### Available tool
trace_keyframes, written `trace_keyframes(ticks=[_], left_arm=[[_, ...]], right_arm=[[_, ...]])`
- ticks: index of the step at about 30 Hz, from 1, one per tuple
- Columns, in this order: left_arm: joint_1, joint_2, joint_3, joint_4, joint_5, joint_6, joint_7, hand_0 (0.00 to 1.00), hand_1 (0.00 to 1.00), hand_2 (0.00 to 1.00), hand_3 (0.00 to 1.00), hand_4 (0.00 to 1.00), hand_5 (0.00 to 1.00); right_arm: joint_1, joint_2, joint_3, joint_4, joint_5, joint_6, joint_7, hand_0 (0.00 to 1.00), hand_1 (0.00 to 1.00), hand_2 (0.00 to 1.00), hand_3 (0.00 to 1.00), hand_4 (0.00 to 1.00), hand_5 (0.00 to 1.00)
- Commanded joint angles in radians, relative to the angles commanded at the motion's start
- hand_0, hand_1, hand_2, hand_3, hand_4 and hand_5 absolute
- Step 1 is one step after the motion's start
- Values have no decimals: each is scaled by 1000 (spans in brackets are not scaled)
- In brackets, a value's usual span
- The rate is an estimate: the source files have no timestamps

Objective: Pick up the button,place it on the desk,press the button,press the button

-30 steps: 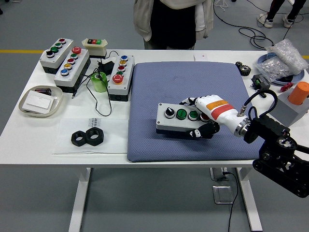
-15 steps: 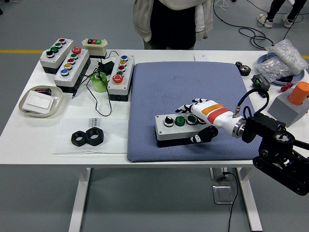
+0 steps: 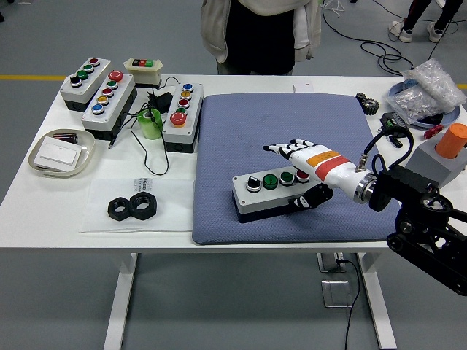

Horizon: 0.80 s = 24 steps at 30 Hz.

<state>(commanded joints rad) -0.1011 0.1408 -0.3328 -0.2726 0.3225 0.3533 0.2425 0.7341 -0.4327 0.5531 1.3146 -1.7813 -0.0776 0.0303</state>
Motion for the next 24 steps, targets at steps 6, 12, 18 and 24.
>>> trace_keyframes(ticks=[6, 12, 18, 24], left_arm=[[0, 1, 0, 0, 1, 0, 0, 746, 782, 856, 771, 542, 998], [2, 1, -7, 1, 11, -2, 3, 746, 782, 856, 771, 542, 998], [6, 0, -13, 2, 20, -3, 6, 746, 782, 856, 771, 542, 998], [9, -2, -21, 2, 33, -3, 10, 746, 782, 856, 770, 542, 998]], right_arm=[[-42, -53, 91, 113, 3, 29, -40, 998, 930, 998, 998, 940, 49], [-92, -107, 158, 194, -4, -2, -108, 988, 834, 892, 998, 871, 57], [-119, -128, 146, 205, 27, -33, -129, 304, 94, 237, 779, 735, 118], [-131, -121, 122, 198, 52, -51, -150, 240, 2, 141, 668, 560, 2]])
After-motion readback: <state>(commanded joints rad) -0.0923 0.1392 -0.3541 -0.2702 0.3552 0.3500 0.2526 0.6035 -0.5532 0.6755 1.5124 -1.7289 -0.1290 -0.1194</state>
